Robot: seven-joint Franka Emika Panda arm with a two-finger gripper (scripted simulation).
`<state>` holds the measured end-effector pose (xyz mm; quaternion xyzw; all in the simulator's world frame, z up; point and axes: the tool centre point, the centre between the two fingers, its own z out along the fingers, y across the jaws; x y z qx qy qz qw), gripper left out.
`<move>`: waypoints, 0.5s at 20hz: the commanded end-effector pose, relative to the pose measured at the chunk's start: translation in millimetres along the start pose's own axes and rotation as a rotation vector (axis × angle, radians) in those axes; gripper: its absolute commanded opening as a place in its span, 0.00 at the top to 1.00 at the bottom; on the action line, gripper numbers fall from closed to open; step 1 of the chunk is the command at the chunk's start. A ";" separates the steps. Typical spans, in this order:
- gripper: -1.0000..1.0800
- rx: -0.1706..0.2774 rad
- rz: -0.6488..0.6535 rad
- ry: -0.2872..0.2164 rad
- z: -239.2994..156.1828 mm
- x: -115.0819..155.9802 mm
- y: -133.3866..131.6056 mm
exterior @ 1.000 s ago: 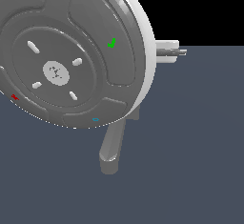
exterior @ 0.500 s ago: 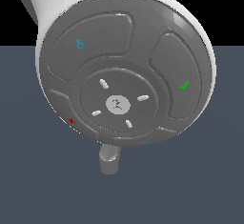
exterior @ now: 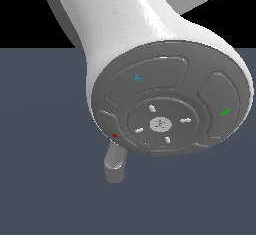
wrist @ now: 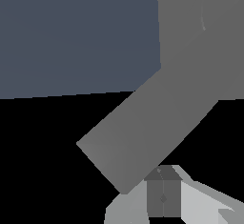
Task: Turn on the faucet by rotating a designated handle.
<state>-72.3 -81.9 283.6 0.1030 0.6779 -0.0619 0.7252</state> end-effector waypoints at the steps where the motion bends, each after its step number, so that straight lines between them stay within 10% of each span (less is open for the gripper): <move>1: 1.00 -0.058 -0.037 0.033 0.2 9.2 5.1; 10: 1.00 -0.075 -0.054 0.044 2.0 23.2 -8.8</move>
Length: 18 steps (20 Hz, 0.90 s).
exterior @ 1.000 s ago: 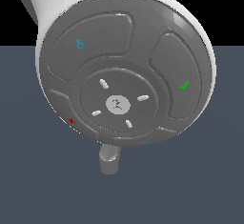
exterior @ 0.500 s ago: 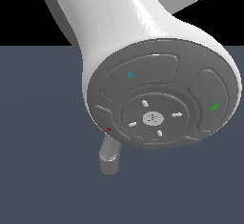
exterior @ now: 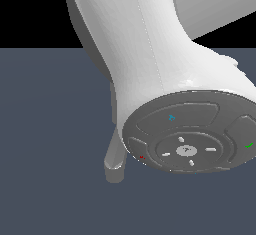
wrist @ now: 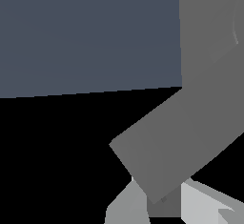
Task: Turn on the faucet by rotating a designated handle.
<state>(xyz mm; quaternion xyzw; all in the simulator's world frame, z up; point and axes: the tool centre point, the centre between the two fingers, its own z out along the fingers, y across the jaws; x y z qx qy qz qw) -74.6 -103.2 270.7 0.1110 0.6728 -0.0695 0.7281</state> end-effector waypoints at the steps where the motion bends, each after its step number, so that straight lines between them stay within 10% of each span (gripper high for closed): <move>1: 1.00 -0.100 -0.057 0.057 -0.2 13.2 11.7; 15: 1.00 -0.124 -0.082 0.072 2.9 32.1 -8.0; 18: 1.00 -0.057 -0.041 0.007 3.9 21.1 -18.1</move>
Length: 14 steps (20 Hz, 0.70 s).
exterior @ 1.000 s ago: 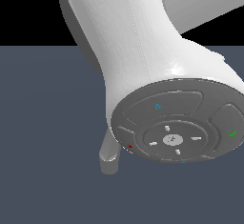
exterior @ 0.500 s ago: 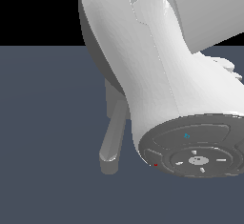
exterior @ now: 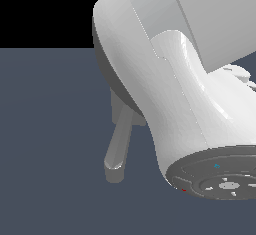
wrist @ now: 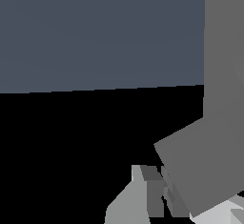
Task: Turn on the faucet by rotating a designated handle.
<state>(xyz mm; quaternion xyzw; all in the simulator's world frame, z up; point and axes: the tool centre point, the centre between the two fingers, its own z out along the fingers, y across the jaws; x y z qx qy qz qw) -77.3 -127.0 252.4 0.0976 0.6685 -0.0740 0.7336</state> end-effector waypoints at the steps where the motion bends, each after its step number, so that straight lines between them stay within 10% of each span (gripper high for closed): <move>1: 1.00 -0.046 -0.019 0.025 1.7 6.6 6.5; 14: 1.00 -0.074 -0.035 0.052 0.2 38.0 1.8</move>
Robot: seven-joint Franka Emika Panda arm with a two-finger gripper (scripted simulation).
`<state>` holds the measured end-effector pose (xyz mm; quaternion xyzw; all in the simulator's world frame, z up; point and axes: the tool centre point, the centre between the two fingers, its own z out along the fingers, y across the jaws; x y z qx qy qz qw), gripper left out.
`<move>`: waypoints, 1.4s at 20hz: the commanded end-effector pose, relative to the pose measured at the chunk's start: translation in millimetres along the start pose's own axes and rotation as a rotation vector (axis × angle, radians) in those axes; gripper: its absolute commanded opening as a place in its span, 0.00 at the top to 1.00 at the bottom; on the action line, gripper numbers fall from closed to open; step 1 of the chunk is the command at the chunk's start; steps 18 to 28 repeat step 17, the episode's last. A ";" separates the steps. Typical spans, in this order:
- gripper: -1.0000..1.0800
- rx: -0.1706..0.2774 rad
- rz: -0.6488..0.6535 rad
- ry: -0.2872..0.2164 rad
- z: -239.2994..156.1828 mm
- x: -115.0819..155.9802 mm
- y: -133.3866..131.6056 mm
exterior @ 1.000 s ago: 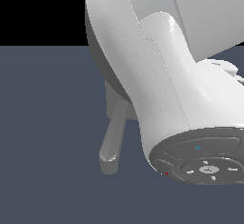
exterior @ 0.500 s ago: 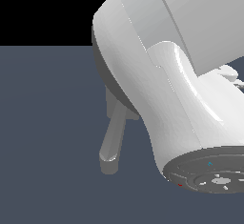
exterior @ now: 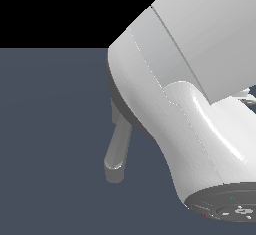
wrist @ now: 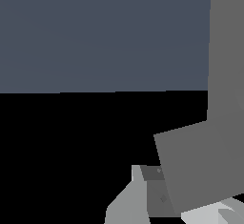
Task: Turn on the faucet by rotating a designated handle.
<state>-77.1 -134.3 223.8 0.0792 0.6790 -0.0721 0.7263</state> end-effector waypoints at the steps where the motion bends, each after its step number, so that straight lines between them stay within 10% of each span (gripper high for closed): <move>1: 1.00 -0.047 -0.012 0.031 1.1 11.9 10.1; 28: 1.00 -0.081 -0.033 0.064 -0.8 50.3 4.5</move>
